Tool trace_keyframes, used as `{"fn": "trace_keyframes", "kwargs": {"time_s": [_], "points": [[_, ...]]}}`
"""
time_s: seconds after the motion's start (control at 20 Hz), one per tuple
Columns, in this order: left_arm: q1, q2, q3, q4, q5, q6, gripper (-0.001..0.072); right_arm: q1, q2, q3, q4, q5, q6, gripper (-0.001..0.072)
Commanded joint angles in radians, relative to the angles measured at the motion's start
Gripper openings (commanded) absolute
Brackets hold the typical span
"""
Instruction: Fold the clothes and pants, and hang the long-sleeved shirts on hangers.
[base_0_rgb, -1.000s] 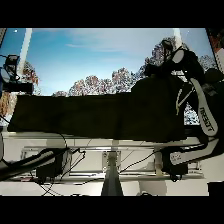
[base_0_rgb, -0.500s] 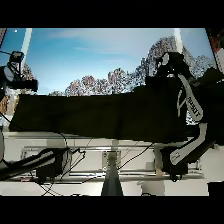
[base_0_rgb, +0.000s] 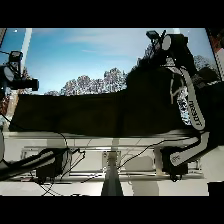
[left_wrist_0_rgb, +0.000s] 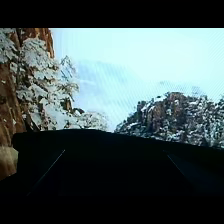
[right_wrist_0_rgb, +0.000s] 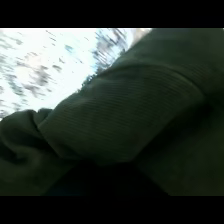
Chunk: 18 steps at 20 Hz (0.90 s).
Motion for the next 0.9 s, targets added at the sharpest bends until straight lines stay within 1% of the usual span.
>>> {"fn": "trace_keyframes", "kwargs": {"time_s": [0.0,0.1,0.15,0.25,0.35,0.45,0.55,0.65,0.75,0.8,0.85], "points": [[0.000,0.000,0.001,-0.005,-0.010,-0.026,0.0687,0.071,0.110,0.040,0.022,-0.021,-0.046,0.0033],[0.000,0.000,0.001,-0.062,-0.020,-0.026,0.0687,0.075,0.158,0.039,0.003,0.042,-0.047,0.0033],[0.000,0.000,0.001,-0.122,-0.019,-0.026,0.0686,0.069,0.182,0.032,-0.025,0.082,-0.046,0.0033],[-0.001,0.000,0.001,-0.285,-0.020,-0.025,0.0687,0.048,0.237,-0.028,-0.080,0.139,-0.046,0.0033],[-0.016,0.000,0.001,-0.468,-0.020,-0.013,0.0686,-0.002,0.313,-0.144,-0.124,0.154,-0.033,0.0033],[-0.056,0.000,0.001,-0.626,-0.019,0.055,0.0687,-0.071,0.410,-0.285,-0.148,0.154,-0.011,0.0033],[-0.123,-0.003,0.001,-0.765,-0.019,0.104,0.0686,-0.148,0.520,-0.417,-0.173,0.167,0.010,0.0032],[-0.205,-0.006,0.001,-0.844,-0.018,0.135,0.0686,-0.237,0.626,-0.543,-0.214,0.238,0.023,0.0033],[-0.287,-0.007,0.001,-0.852,-0.019,0.148,0.0686,-0.331,0.699,-0.644,-0.249,0.400,0.021,0.0033],[-0.320,-0.007,0.001,-0.853,-0.018,0.148,0.0686,-0.377,0.719,-0.680,-0.256,0.452,0.021,0.0072],[-0.351,-0.007,0.001,-0.853,-0.018,0.148,0.0686,-0.415,0.729,-0.701,-0.249,0.439,0.021,0.0335]]}}
